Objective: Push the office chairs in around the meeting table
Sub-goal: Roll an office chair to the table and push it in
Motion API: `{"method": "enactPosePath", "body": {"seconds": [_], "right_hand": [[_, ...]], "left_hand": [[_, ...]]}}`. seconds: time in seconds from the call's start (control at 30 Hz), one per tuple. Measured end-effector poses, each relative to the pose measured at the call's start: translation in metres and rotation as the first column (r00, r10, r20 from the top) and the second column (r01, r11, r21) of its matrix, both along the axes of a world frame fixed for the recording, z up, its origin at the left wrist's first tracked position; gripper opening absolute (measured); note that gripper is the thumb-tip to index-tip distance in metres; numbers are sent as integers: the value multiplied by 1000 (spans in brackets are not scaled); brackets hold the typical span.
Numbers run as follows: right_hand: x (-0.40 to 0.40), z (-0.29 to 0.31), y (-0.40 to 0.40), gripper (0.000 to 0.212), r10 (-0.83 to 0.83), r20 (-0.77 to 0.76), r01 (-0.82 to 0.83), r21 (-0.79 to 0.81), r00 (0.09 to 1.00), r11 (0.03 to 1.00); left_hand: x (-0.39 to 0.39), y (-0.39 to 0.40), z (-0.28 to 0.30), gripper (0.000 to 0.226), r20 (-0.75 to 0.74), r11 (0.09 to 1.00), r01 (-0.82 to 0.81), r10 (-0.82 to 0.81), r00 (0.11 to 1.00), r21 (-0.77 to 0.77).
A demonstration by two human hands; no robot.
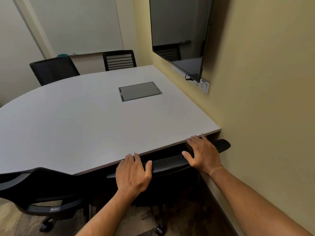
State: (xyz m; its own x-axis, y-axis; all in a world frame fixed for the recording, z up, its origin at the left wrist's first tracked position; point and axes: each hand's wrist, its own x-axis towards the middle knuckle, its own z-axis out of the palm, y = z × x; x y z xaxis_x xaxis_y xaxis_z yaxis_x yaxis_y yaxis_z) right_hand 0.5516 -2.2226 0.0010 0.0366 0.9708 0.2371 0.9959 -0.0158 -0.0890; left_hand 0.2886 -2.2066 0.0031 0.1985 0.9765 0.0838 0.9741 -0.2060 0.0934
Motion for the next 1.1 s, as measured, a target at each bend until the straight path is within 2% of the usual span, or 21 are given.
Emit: {"method": "enactPosePath", "body": {"seconds": [0.17,0.57,1.1], "right_hand": [[15,-2,21,76,-13,-17,12,-22,1000,1000],[48,2,59,79,101,-28,-100,33,995,994],[63,0,86,82,180,-63,-175,79,982,981]], "left_hand": [[12,18,-2,88,38,998,46,-44,998,-40],[47,41,1,95,-22,999,26,-26,999,-22],[54,63,3,88,-16,997,-14,16,1000,76]]}}
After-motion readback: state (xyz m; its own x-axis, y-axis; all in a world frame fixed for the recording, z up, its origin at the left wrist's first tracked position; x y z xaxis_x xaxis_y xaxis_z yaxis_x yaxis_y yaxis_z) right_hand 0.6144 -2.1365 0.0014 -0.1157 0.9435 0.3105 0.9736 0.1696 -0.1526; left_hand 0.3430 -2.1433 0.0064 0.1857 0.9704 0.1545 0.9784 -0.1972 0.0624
